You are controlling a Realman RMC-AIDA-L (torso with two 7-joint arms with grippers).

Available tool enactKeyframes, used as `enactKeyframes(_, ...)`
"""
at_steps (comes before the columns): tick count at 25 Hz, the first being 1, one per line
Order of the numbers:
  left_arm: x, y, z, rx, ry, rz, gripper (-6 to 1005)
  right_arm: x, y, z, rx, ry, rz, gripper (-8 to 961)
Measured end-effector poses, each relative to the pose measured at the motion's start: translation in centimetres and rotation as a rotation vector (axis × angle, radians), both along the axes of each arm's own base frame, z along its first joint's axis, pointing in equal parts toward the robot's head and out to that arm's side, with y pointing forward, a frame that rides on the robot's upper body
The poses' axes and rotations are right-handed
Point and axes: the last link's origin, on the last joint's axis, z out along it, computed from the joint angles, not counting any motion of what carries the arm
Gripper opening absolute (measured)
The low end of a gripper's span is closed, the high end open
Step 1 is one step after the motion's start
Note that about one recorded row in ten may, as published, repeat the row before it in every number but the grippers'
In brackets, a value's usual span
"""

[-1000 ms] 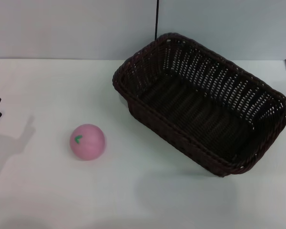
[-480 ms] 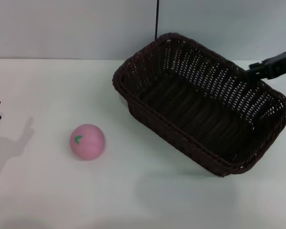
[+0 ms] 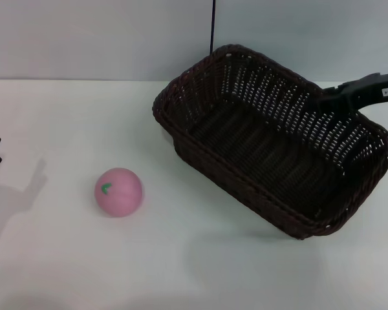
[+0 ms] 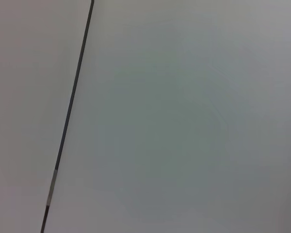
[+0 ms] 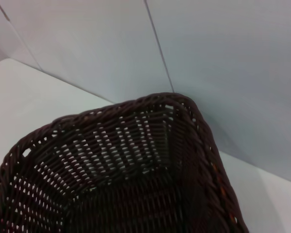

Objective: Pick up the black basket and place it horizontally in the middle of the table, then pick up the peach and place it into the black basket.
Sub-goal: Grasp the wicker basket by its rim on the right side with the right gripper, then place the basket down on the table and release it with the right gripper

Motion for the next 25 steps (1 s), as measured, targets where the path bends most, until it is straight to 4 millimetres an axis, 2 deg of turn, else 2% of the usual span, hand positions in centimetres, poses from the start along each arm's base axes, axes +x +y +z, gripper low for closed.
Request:
enactKeyframes(7, 0.0, -0.1, 0.1, 0.001, -0.009, -0.004, 834, 0.7, 0.1, -1.2, -0.011, -0.004, -0.01, 538)
enactKeyframes(13, 0.0, -0.1, 0.1, 0.001, -0.009, -0.004, 834, 0.9, 0.1, -1.0, -0.002, -0.017, 0.0, 303)
enactKeyframes(18, 0.1, -0.2, 0.2, 0.004, -0.012, -0.008, 834, 0.0, -0.1, 0.1, -0.01, -0.048, 0.059, 176)
enactKeyframes(25, -0.1, -0.6, 0.5, 0.014, -0.017, -0.008, 834, -2.2, -1.0, 0.5, -0.094, -0.176, 0.262, 176)
